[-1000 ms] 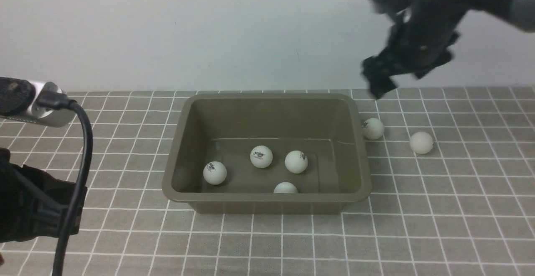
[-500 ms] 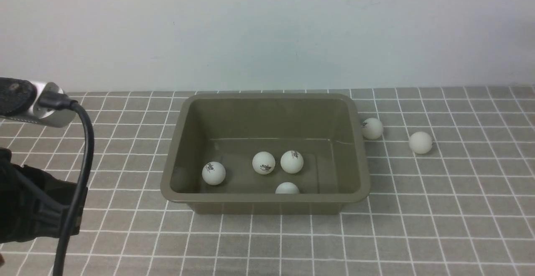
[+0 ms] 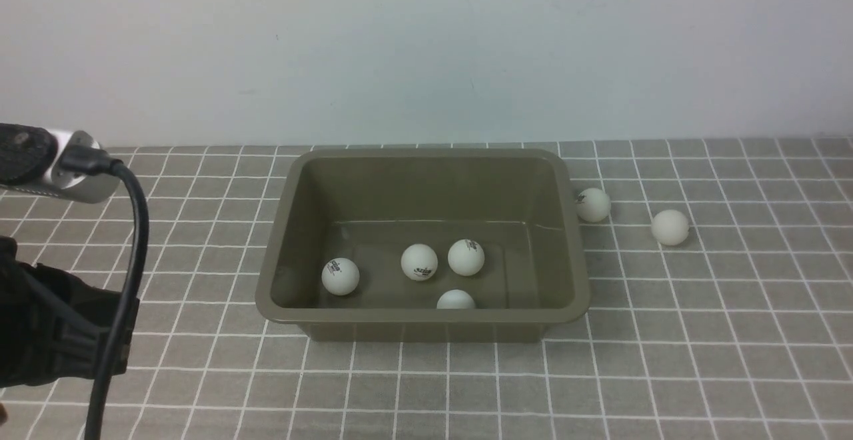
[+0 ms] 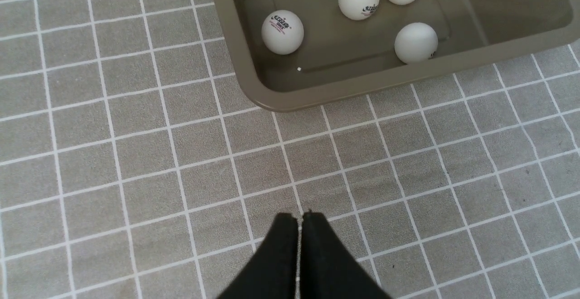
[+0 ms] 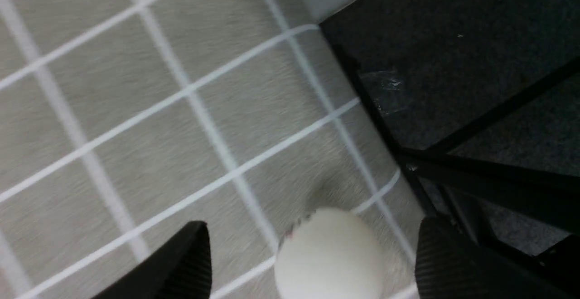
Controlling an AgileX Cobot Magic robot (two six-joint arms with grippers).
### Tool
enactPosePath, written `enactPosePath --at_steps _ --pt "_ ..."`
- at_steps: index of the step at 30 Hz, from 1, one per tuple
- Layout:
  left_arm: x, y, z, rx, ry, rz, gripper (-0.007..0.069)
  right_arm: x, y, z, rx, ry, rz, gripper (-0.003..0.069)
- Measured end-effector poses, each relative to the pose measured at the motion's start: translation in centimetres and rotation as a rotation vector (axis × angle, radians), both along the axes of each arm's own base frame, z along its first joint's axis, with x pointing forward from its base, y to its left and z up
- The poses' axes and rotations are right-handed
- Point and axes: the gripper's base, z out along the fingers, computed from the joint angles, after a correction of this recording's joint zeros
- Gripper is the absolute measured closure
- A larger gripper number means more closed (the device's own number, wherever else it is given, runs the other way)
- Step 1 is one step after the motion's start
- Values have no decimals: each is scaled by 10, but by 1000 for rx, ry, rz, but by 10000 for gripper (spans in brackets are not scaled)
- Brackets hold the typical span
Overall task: Put the table tennis balls into the box on the grey coffee tablecloth.
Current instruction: 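Reach for and grasp a ping pong ball on the table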
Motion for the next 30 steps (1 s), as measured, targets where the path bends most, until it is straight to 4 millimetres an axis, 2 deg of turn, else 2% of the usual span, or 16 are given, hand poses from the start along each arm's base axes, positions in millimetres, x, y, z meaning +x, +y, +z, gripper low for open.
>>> enactPosePath --at_steps 8,11,18,20,24,27,30 --pt "-1 -2 0 -22 12 -5 629 6 -7 -43 25 13 -9 122" --pt "-1 -2 0 -31 14 -6 629 6 -7 -43 32 20 -11 126" --pt "-1 -3 0 -36 15 -7 629 2 -2 -43 91 62 -24 237" --pt "-1 -3 0 -36 15 -7 629 1 0 -41 125 84 -26 257" --pt "-1 -3 0 -35 13 -8 629 6 11 -29 210 98 -11 251" --pt "0 -3 1 -33 1 -11 629 19 25 -4 245 50 39 200" --pt "1 -3 2 -32 -19 -11 629 28 37 12 236 12 80 140"
